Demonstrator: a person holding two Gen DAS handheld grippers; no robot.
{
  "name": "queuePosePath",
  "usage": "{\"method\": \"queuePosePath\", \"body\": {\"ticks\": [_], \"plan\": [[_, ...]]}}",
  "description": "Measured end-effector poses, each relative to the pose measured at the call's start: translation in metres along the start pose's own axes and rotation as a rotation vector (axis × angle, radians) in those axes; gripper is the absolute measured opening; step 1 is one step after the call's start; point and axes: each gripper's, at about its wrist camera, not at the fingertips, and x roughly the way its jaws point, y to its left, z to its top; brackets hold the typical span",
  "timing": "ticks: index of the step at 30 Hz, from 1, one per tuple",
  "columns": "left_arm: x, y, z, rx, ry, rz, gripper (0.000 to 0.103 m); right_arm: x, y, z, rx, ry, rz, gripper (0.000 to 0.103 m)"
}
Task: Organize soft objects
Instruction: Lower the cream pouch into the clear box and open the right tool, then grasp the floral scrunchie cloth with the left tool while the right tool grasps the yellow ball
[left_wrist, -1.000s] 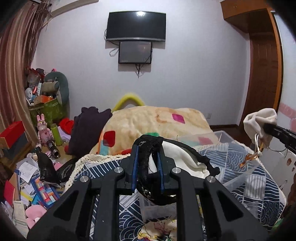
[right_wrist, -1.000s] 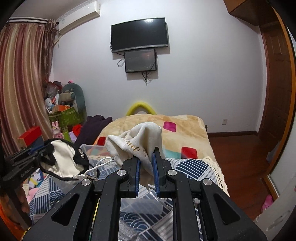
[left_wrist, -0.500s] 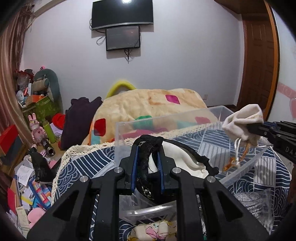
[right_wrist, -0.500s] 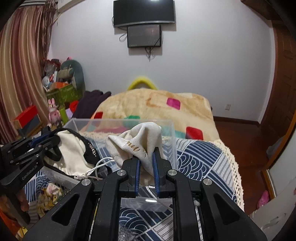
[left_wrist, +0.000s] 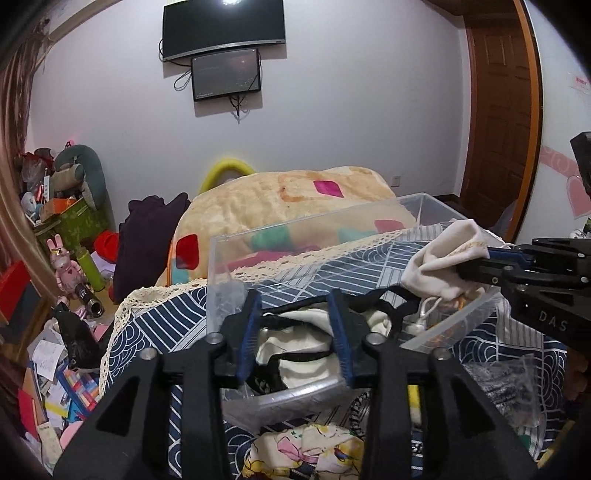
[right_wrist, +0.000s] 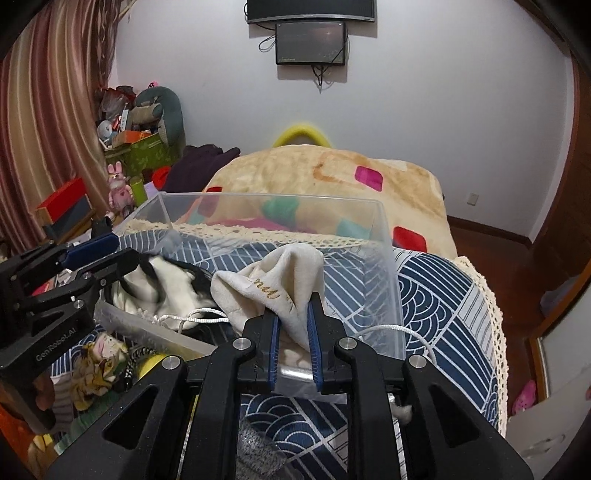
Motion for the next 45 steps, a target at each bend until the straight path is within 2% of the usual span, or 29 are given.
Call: {"method": "queuePosePath", "body": {"ticks": [2, 8, 13, 18, 20, 23, 27, 33, 37, 39, 45], "plan": [[-0.004, -0.002, 0.000, 0.005, -0.011, -0.001, 0.051, -0.002, -0.001, 0.001, -0.002, 0.004, 0.008, 0.017], [-0.017, 0.000, 0.003, -0.003, -0.030, -0.017, 0.061, -0.015, -0.005, 0.002, 0.017, -0.016, 0.025, 0.019], [-0.034, 0.004, 0.005, -0.013, -0.050, -0.023, 0.067, -0.036, -0.005, 0.002, 0.031, -0.065, 0.035, 0.035], [-0.054, 0.011, 0.005, -0.040, -0.080, -0.033, 0.081, -0.059, 0.001, 0.002, 0.021, -0.125, 0.039, 0.044], [-0.062, 0.015, 0.003, -0.051, -0.088, -0.035, 0.090, -0.066, 0.002, 0.000, 0.018, -0.145, 0.044, 0.048], [-0.074, 0.020, -0.001, -0.068, -0.100, -0.029, 0.098, -0.077, 0.004, -0.004, 0.013, -0.173, 0.043, 0.056], [-0.084, 0.024, -0.010, -0.072, -0.092, -0.028, 0.101, -0.086, 0.006, -0.010, 0.012, -0.193, 0.052, 0.064], [-0.083, 0.020, -0.034, -0.046, -0.041, -0.030, 0.102, -0.082, 0.012, -0.021, 0.008, -0.173, 0.073, 0.065], [-0.071, 0.016, -0.051, -0.039, 0.023, -0.045, 0.102, -0.070, 0.018, -0.031, 0.001, -0.136, 0.088, 0.065], [-0.062, 0.017, -0.059, -0.047, 0.055, -0.038, 0.102, -0.065, 0.021, -0.036, -0.004, -0.117, 0.095, 0.065], [-0.034, 0.023, -0.077, -0.100, 0.167, -0.082, 0.102, -0.046, 0.035, -0.047, -0.018, -0.056, 0.128, 0.065]]}}
